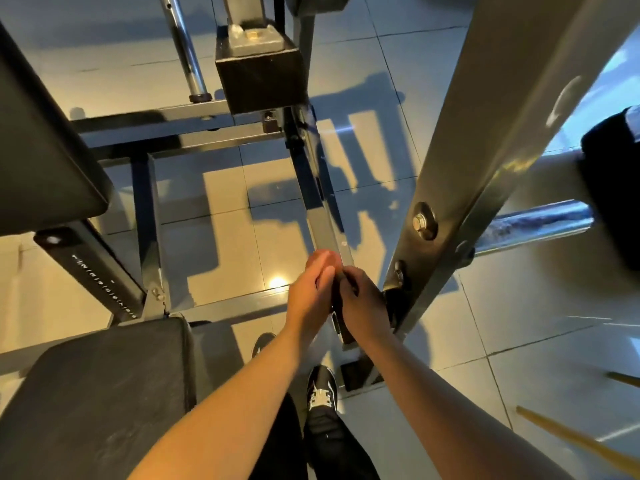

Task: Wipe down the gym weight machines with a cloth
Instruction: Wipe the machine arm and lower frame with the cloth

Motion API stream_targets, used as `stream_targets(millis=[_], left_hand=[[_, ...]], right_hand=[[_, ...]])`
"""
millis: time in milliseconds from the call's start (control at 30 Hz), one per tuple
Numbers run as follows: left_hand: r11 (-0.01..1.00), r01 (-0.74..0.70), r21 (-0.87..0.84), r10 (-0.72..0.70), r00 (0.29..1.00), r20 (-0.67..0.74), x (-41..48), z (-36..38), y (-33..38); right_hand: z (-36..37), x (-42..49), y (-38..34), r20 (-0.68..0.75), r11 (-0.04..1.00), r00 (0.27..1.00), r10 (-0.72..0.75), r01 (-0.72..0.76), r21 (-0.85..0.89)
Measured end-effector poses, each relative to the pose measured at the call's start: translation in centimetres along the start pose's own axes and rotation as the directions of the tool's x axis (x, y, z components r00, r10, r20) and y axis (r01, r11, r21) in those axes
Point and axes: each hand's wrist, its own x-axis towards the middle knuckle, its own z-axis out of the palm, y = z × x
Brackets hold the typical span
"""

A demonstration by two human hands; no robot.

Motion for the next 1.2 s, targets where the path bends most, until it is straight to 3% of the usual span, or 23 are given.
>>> stream_targets(millis=[100,233,300,367,433,500,600,667,767,1000,1200], left_hand=[[0.997,0.031,0.066,-0.024,0.994,-0.108,-0.1,1.1,-0.1],[0.999,0.042,0.013,-0.042,0.999,0.011,-4.1,1.1,-1.0],[0.994,0.076,0.078,-0.078,0.997,0.027,-6.7,0.4,-1.5],[0.979,0.123,0.165,-0.122,0.992,-0.014,-8.9,-0.2,-1.5],[0.973,0.207,0.106,-0.198,0.976,-0.092,-10.8,-0.9,-0.7],[0.972,0.232,0.026,-0.226,0.963,-0.144,-12.3,-1.3,0.0],[0.951,0.256,-0.176,-0.282,0.948,-0.145,-14.0,-1.8,0.6],[0.913,0.275,-0.3,-0.33,0.932,-0.148,-15.3,-2.4,0.0],[0.907,0.23,-0.352,-0.308,0.933,-0.185,-17.0,-3.0,-1.7],[0.886,0.248,-0.392,-0.342,0.92,-0.19,-19.7,-3.7,-8.5],[0.893,0.271,-0.36,-0.371,0.895,-0.248,-18.5,-2.2,-13.0]], right_hand=[[0.7,0.2,2.1,0.012,0.998,1.0,-0.023,0.024,-0.063],[0.1,-2.1,1.9,-0.029,0.997,0.999,0.025,-0.027,-0.078],[0.1,-4.2,2.3,-0.077,0.99,0.997,0.014,-0.025,-0.138],[0.4,-6.5,2.6,-0.085,0.975,0.996,-0.015,-0.005,-0.22],[0.5,-8.8,2.1,-0.064,0.965,0.996,-0.06,0.042,-0.258],[0.2,-10.7,0.9,0.022,0.987,0.995,-0.095,0.097,-0.128],[0.3,-13.2,0.4,0.151,0.996,0.987,-0.063,0.053,0.071],[0.8,-14.5,0.6,0.179,0.987,0.981,-0.068,0.04,0.158],[1.9,-15.9,0.8,0.218,0.952,0.974,-0.066,-0.004,0.306],[5.6,-17.6,4.2,0.305,0.919,0.952,-0.004,-0.117,0.377],[8.9,-16.3,8.7,0.328,0.954,0.944,-0.036,-0.065,0.294]])
